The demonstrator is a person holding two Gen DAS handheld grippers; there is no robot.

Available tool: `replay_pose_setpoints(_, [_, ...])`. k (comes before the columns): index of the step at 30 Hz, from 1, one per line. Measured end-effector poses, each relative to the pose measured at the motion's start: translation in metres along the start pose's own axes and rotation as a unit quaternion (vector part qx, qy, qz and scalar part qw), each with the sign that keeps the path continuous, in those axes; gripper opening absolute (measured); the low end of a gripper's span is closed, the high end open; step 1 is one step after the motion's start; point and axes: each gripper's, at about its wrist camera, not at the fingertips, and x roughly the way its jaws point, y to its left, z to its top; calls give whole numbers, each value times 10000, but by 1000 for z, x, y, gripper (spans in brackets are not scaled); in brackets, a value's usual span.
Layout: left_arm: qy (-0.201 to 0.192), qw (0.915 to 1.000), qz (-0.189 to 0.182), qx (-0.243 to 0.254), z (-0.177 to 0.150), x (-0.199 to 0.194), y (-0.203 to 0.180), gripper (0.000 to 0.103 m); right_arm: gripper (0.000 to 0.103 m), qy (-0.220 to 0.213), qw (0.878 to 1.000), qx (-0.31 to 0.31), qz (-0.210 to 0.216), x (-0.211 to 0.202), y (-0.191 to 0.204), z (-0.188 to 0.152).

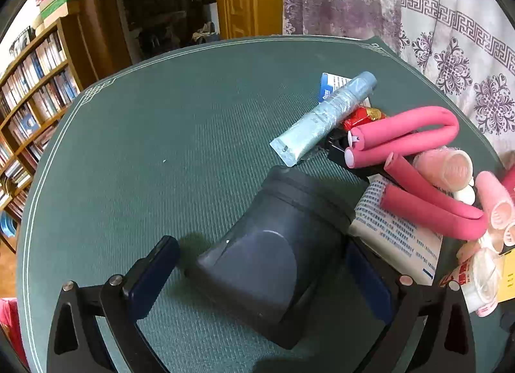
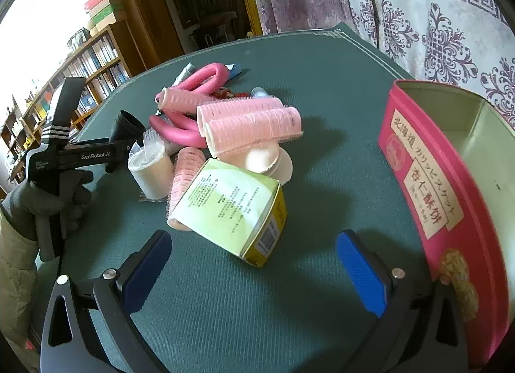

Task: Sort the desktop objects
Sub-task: 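Grasp the black hair-dryer nozzle with the left tool while the right tool grasps the green-yellow box, then carry both items into the red tin and open both tools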

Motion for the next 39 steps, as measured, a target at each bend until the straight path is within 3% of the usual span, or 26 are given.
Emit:
replay_pose_setpoints(7, [-39,10000,-27,5,-8,-1,2,100,103,-13,10000,85,30,-2,-3,0])
replay_pose_setpoints(10, [-255,9997,-47,41,-12,-6,2,60,103,-8,10000,41,25,-2,-2,1])
replay_pose_setpoints(16, [-258,9996,-75,87,-19,-13,-1,58,103,-45,10000,-25,-35,-3,2,4])
replay_pose_setpoints(28, [-465,9978,-388,-257,-42,-65,0,50,102,-34,9999,-44,-151,16,8,24])
replay_pose_setpoints(29, [-490,9975,-409,-289,-43,-69,1,49,100,-25,9998,-57,-164,17,8,25])
replay_pose_setpoints(32, [-575,9963,-508,-378,-45,-78,-4,49,73,-74,9999,-89,50,18,10,26])
replay_pose_setpoints(39, [-761,9943,-651,-371,-51,-103,-19,49,71,-193,9997,-120,127,1,13,22])
